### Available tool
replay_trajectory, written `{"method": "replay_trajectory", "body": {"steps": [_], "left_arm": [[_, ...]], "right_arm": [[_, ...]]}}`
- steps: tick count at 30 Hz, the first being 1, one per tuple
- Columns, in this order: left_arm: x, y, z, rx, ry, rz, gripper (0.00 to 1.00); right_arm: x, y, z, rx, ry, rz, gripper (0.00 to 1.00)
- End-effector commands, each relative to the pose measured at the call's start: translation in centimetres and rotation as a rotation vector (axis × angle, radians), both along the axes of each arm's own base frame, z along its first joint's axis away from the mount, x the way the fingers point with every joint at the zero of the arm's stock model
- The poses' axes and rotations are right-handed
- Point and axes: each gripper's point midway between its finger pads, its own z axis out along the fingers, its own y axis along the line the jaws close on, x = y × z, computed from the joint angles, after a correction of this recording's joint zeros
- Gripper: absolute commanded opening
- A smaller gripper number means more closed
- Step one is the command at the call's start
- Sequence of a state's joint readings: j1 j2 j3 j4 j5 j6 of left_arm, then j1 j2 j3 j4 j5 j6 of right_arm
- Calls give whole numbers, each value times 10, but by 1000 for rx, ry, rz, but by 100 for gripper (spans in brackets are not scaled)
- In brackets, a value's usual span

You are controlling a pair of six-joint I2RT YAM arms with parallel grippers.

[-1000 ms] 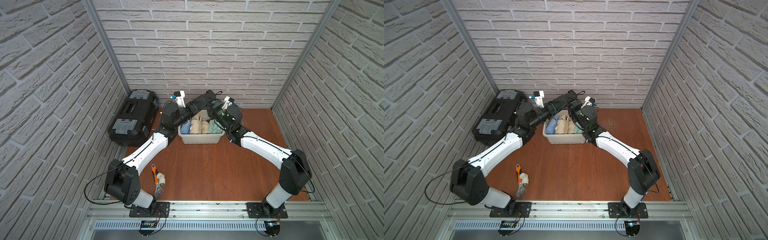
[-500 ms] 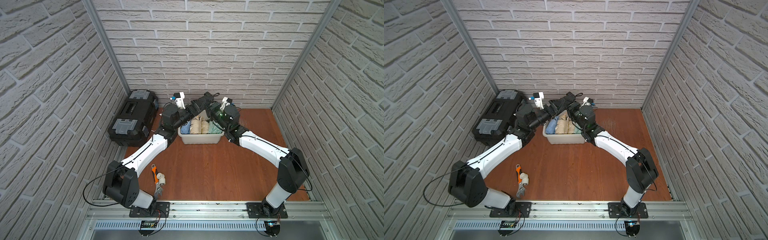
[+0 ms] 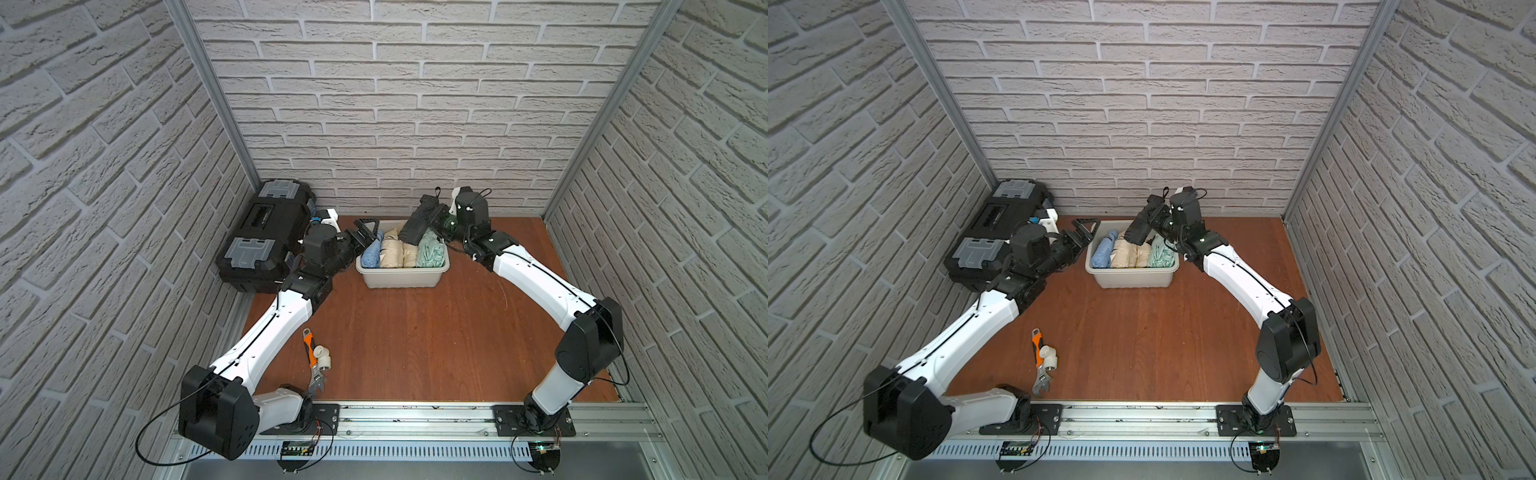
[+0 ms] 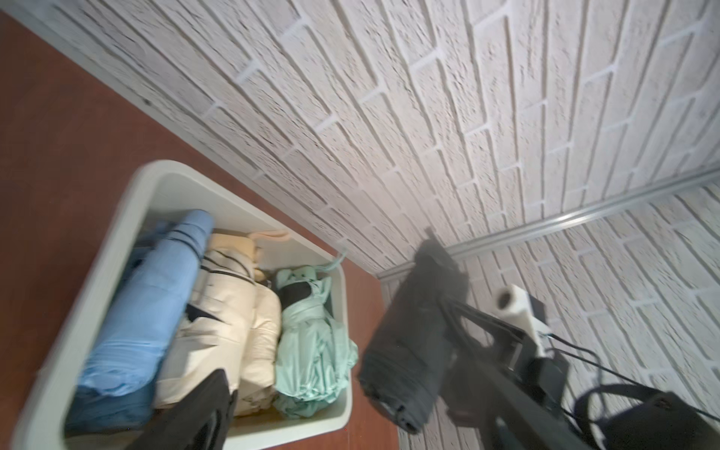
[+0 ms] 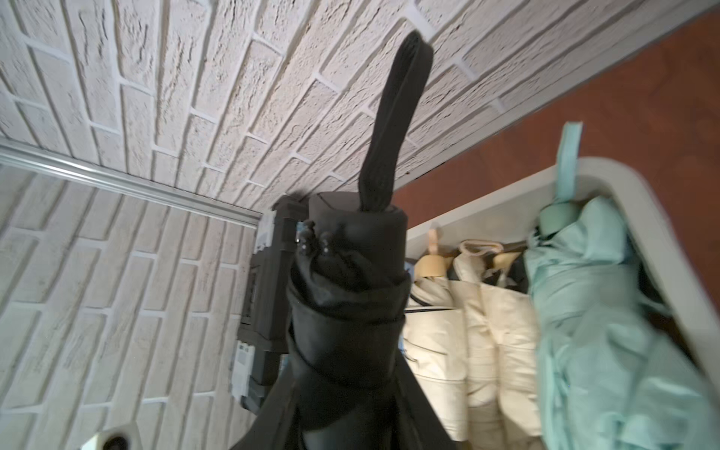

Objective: Put the umbrella into the storage box
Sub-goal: Pick up the umbrella from the center of the board, then place the umbrella in the storage box.

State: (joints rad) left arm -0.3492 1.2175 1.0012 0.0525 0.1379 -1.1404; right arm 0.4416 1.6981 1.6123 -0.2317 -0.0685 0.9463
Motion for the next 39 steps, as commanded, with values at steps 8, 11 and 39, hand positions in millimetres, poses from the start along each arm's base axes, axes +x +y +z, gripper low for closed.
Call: {"method": "replay_trajectory", "body": {"steps": [8, 11, 39], "left_arm": [[-11, 69, -53, 129, 170, 207, 98], [-16, 83, -61, 166, 195, 242, 98], [-26, 124, -94, 380, 250, 317, 98]], "right_arm": [[-5, 15, -20, -318, 35, 274, 18], [2, 22, -30, -335, 55, 313, 18], [46, 46, -119, -362, 179, 350, 47]]}}
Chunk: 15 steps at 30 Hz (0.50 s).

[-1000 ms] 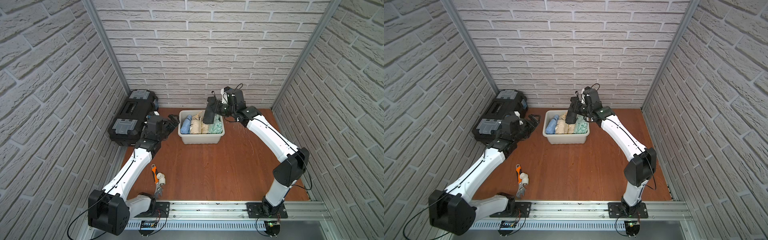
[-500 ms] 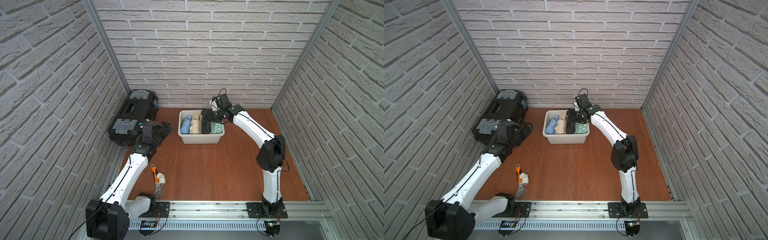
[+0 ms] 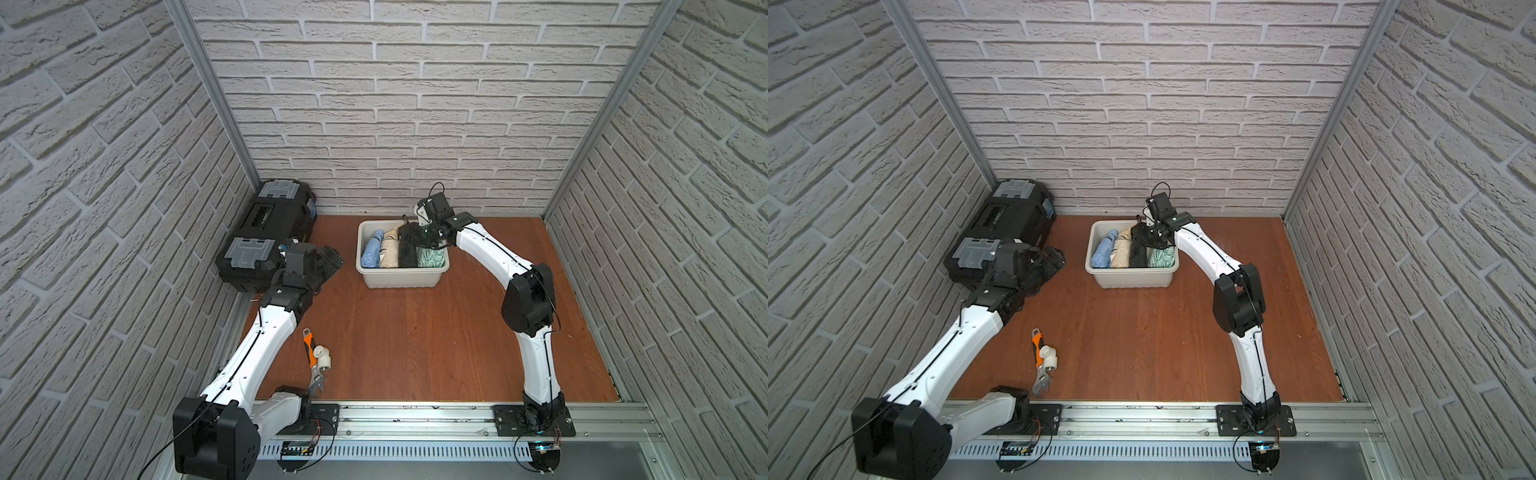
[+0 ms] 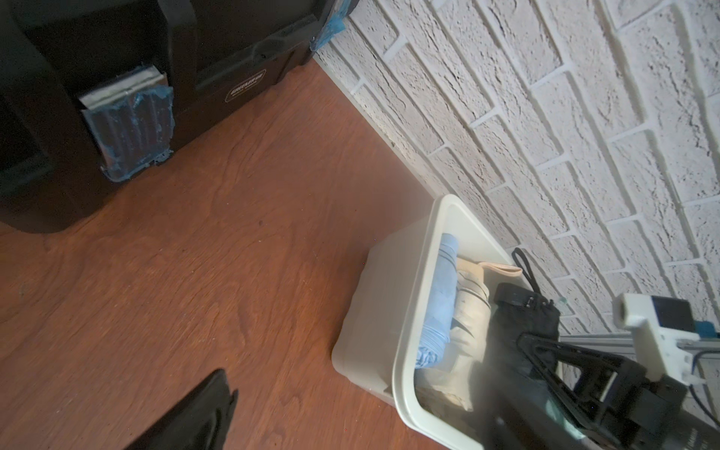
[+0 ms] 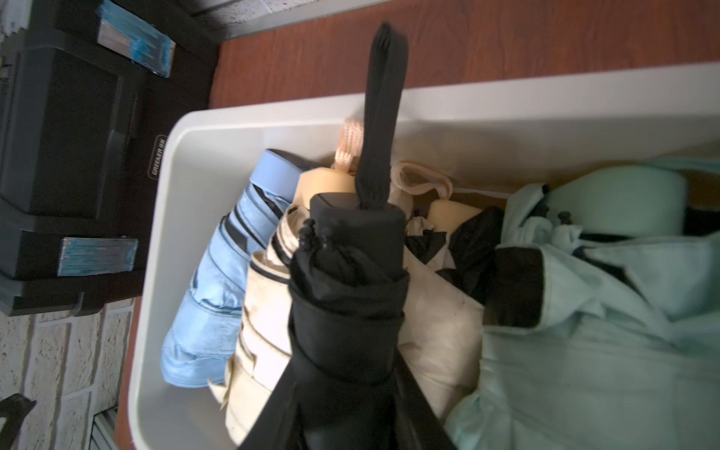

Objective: Put the umbrella into the storage box
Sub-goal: Place the umbrella in the storage box.

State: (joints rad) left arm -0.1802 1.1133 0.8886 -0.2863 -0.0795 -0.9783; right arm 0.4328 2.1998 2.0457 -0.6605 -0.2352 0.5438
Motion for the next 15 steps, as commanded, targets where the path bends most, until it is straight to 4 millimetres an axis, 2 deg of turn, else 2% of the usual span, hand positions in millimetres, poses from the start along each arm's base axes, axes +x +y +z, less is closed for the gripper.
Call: {"method": "replay_trajectory", "body": {"steps": [1, 3, 9, 11, 13, 15], "left_arm": [[4, 12, -3, 77, -11, 12, 98], [5, 17, -3, 116, -18, 14, 98], [12, 34, 3, 275, -84, 24, 98], [12, 39, 4, 346, -101, 12, 98], [9, 44, 4, 415, -114, 8, 99], [6, 50, 3, 500, -129, -3, 98]], "right_arm": [[13, 2, 43, 29, -124, -3, 53], [13, -4, 58, 7, -167, -5, 66], [0, -37, 117, -121, -338, -18, 89], [-15, -55, 146, -168, -417, -32, 90], [-29, -77, 161, -232, -480, -70, 91], [-47, -109, 172, -298, -549, -159, 91]]}}
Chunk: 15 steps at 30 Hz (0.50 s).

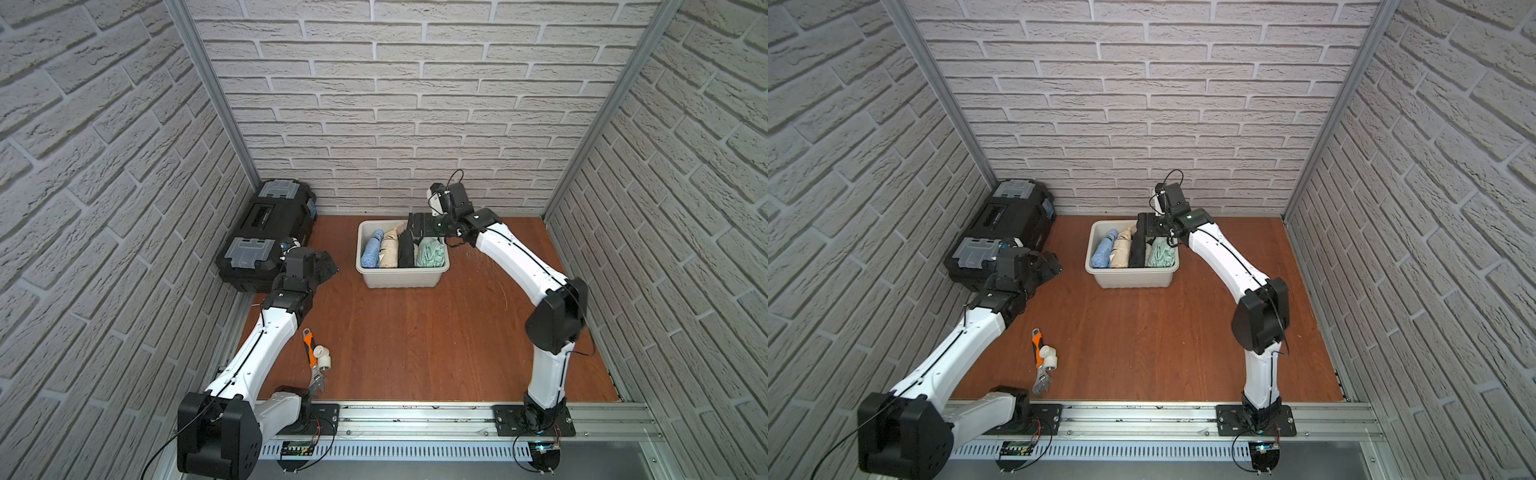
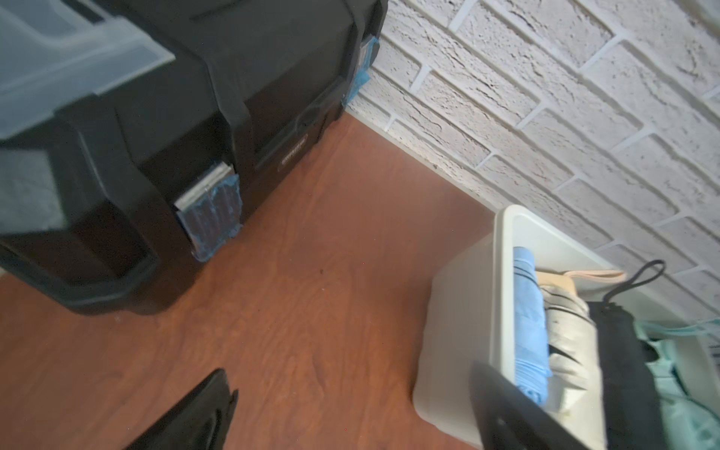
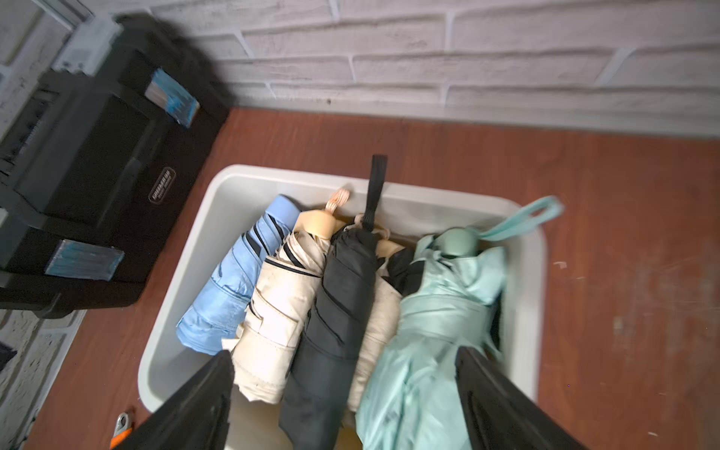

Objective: Put the umbrella into the storage box
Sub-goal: Place the umbrella in the storage box, then reset both arms

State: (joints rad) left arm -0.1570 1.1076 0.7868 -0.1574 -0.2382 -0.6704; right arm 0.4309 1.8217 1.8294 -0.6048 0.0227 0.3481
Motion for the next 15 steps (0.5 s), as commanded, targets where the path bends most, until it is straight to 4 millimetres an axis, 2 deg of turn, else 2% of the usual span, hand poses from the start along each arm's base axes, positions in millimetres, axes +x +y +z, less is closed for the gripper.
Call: {"method": "replay_trajectory", "body": {"steps": [1, 2, 5, 9, 13, 15], "left_arm": [[0, 18, 18, 193, -93, -2, 98], [-2, 21, 15, 227, -93, -7, 99], [-8, 27, 2, 292, -79, -14, 98], [-11, 33, -20, 346, -65, -24, 99], [-11, 40, -45, 414, -49, -42, 99], [-6, 43, -47, 447, -62, -55, 98]], "right_arm": [[-24, -60, 58, -112, -238, -158, 92], [-35, -79, 60, -132, -264, -212, 95], [-69, -136, 45, -202, -271, -371, 99], [-111, -191, -2, -322, -190, -480, 99], [-137, -221, -53, -418, -152, -519, 99], [-141, -231, -77, -425, -176, -540, 99]]}}
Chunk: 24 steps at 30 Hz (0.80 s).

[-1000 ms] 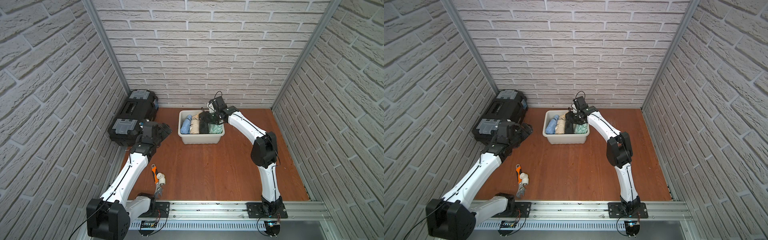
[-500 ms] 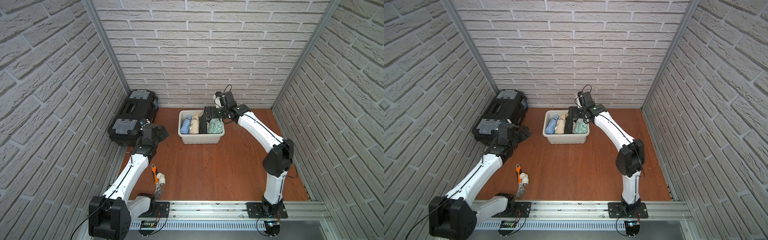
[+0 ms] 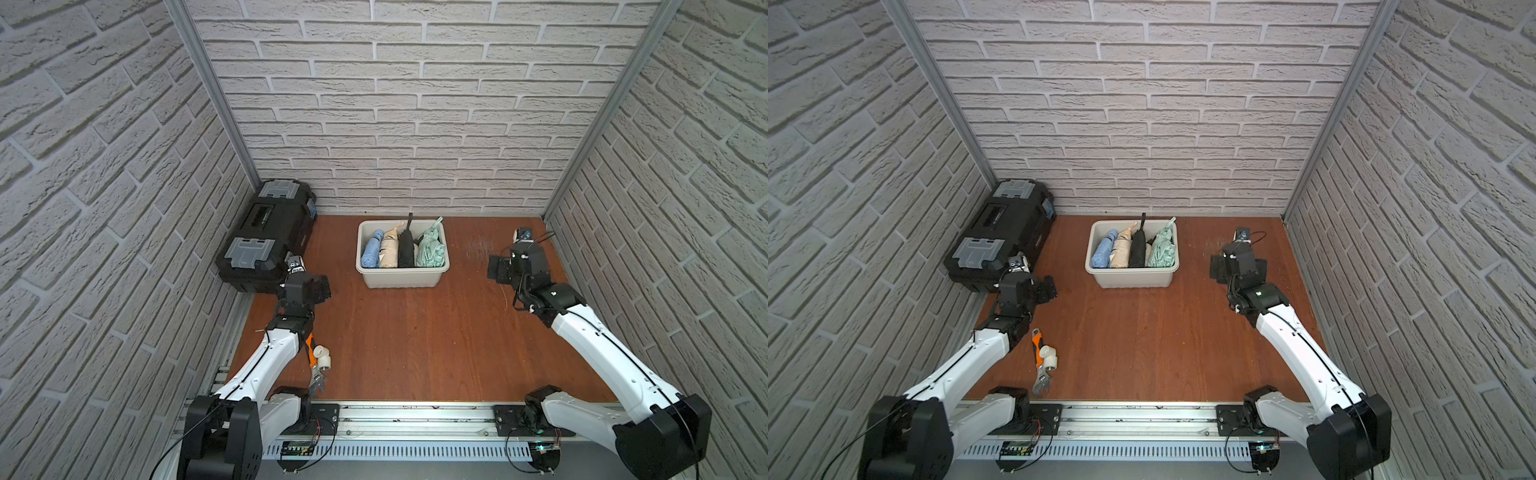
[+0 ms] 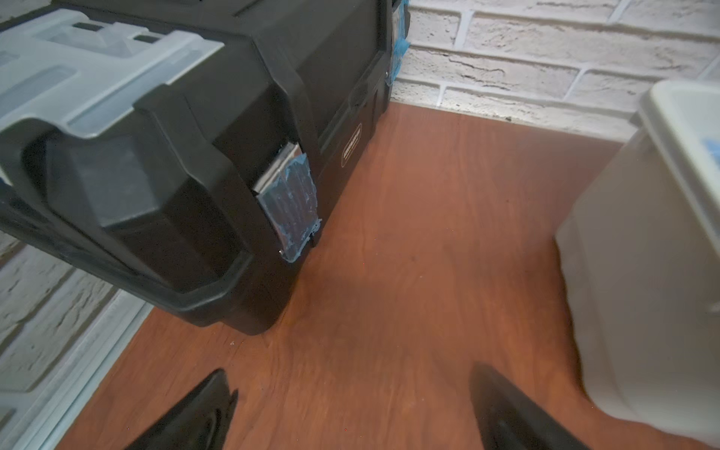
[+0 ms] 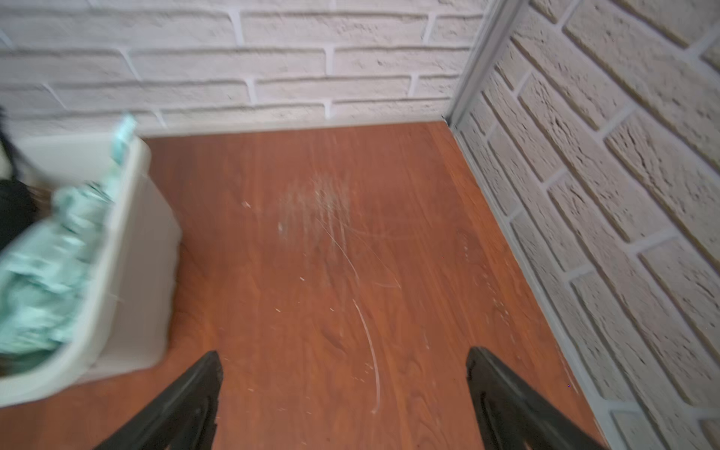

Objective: Put the umbrella into the storage box
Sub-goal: Reset both arms

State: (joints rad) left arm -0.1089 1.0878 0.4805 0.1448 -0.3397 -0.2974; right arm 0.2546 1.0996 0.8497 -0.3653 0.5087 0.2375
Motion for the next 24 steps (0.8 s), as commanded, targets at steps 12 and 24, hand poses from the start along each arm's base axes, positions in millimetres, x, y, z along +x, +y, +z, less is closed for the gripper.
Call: {"method": "replay_trajectory", "body": {"steps": [12, 24], "left_arm": [[42, 22, -7, 67, -162, -144, 98], [56, 8, -44, 4, -178, -251, 98]], "right_arm": [[37, -35, -82, 3, -151, 14, 98], [62, -2, -104, 26, -236, 296, 98]]}}
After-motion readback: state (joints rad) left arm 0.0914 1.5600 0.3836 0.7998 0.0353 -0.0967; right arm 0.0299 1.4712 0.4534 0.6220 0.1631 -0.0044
